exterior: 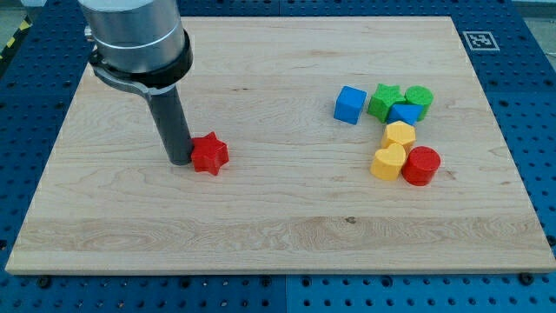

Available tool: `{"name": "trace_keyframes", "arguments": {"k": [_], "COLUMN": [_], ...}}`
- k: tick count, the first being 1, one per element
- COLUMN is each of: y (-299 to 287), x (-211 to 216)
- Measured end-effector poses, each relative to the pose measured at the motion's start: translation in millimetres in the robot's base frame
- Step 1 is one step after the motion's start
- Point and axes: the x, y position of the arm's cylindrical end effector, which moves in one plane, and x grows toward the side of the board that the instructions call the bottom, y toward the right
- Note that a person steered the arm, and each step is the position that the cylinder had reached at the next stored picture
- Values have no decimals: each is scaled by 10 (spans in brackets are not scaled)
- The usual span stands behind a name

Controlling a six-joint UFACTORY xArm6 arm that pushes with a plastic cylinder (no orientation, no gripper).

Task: Slide the red star towards the bottom center

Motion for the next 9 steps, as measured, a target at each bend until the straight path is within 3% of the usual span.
{"name": "trace_keyframes", "arguments": {"k": [1, 3, 8, 9], "y": [0, 333, 417, 529], "x": [-127, 23, -270, -11]}}
